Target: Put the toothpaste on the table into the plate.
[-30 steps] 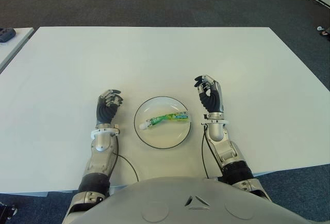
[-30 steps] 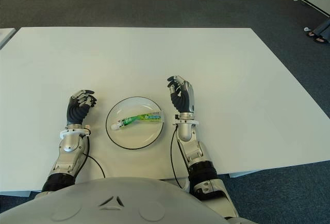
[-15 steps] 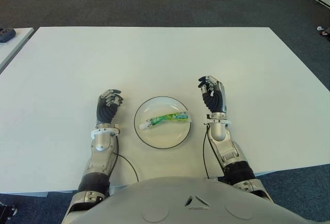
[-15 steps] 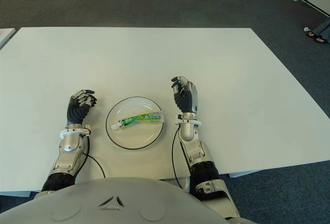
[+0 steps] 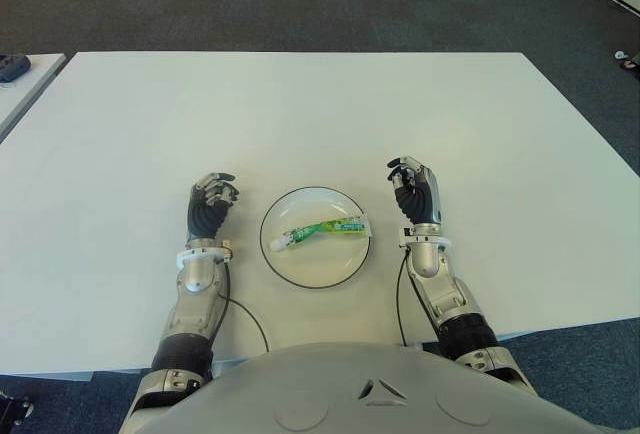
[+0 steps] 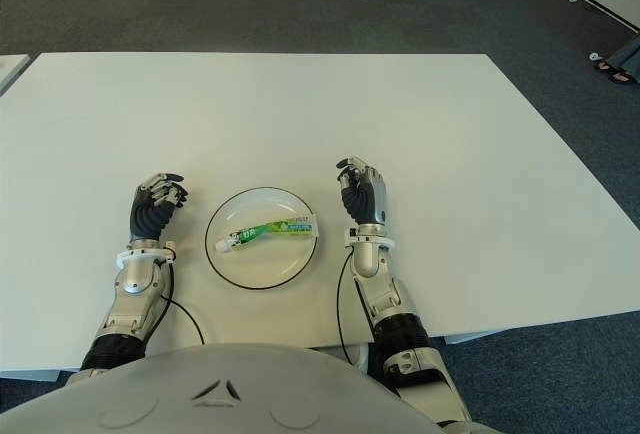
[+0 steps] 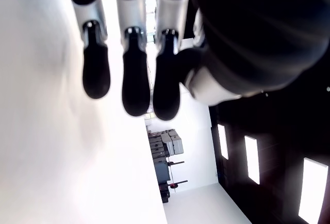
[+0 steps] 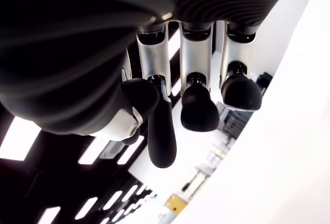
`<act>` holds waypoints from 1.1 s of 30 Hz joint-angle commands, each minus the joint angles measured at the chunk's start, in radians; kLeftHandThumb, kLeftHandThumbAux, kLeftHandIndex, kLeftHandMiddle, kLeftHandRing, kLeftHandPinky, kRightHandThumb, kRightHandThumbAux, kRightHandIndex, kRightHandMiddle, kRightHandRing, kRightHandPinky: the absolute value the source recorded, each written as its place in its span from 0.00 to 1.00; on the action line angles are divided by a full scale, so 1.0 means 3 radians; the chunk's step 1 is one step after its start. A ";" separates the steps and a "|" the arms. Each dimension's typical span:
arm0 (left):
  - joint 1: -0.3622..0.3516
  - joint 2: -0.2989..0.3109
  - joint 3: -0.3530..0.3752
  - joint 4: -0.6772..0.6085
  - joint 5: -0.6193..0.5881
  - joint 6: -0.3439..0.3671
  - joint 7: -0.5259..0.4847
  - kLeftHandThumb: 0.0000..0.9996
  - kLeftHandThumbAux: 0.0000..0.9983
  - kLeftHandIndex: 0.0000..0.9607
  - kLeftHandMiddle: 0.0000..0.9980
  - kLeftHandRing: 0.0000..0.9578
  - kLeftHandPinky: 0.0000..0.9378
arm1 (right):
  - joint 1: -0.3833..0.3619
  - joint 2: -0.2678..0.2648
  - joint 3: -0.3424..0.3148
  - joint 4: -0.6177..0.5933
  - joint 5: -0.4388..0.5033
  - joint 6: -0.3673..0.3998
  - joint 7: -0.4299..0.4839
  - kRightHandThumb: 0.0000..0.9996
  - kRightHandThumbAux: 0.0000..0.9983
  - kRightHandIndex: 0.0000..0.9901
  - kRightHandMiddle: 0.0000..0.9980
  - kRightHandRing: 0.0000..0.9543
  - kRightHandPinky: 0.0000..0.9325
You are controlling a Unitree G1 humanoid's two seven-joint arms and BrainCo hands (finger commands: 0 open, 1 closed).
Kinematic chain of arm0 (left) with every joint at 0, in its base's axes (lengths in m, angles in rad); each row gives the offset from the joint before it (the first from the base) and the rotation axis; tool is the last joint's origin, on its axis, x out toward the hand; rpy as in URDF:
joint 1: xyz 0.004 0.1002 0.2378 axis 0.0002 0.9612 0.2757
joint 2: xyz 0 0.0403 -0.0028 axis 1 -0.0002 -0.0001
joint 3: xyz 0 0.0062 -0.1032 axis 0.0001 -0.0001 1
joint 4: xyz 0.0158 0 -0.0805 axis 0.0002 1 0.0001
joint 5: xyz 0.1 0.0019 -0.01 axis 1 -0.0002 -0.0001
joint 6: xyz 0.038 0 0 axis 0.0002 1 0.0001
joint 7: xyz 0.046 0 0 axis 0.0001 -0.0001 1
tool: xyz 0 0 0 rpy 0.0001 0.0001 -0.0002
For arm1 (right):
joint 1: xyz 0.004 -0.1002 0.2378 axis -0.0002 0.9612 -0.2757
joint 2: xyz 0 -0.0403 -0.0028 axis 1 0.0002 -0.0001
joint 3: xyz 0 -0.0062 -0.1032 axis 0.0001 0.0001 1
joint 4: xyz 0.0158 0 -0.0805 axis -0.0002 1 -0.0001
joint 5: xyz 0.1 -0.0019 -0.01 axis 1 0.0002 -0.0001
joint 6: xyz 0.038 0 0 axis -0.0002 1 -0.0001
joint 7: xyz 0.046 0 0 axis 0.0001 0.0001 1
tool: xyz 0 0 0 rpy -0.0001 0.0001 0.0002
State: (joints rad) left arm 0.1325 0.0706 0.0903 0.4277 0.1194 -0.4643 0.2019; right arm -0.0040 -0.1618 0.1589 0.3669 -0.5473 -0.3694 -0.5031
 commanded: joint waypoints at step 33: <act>0.0048 0.0008 -0.0018 -0.0002 -0.0011 0.0166 -0.0078 0.70 0.72 0.45 0.59 0.62 0.62 | 0.0057 0.0017 -0.0009 -0.0032 0.0232 0.0227 0.0409 0.84 0.68 0.45 0.49 0.88 0.91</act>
State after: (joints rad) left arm 0.1335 0.0714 0.0914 0.4181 0.1158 -0.4446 0.1913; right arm 0.0069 -0.1659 0.1616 0.3516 -0.5010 -0.3125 -0.3859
